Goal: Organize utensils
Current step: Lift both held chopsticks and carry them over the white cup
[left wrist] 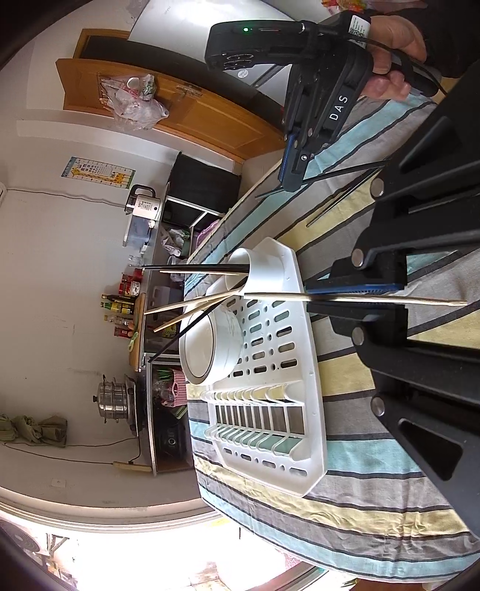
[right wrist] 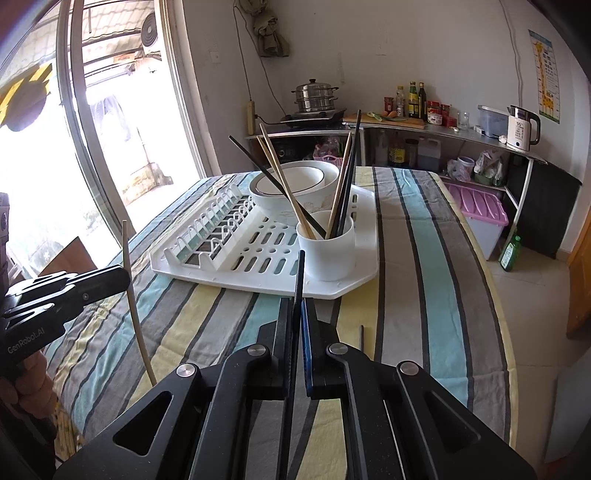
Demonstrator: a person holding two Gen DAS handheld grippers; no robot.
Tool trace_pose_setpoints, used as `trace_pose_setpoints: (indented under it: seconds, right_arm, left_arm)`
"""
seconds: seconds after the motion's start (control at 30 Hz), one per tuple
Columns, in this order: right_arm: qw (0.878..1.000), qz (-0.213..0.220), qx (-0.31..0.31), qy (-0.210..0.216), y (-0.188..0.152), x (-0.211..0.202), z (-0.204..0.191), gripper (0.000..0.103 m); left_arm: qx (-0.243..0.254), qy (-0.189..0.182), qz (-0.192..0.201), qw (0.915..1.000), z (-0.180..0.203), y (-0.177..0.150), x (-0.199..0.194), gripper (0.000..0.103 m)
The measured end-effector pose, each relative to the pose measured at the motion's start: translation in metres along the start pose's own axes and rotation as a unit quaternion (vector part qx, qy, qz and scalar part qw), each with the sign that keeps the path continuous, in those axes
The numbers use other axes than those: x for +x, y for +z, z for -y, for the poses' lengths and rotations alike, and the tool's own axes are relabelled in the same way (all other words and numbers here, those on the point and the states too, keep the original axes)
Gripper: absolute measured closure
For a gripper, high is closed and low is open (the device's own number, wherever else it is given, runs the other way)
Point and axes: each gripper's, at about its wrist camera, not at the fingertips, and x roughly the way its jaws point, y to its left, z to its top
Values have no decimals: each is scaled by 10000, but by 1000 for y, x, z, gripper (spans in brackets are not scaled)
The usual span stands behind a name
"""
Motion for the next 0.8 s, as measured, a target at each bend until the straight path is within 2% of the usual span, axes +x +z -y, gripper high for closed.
trace_pose_setpoints:
  seconds: [0.5, 0.8]
  right_arm:
    - [9984, 556, 15, -5, 12, -38, 1, 99]
    - [9970, 778, -17, -42, 28, -45, 5, 99]
  left_arm:
    - [13, -121, 244, 9996, 5, 0, -24, 100]
    - [49, -138, 339, 9993, 7, 21, -23, 100]
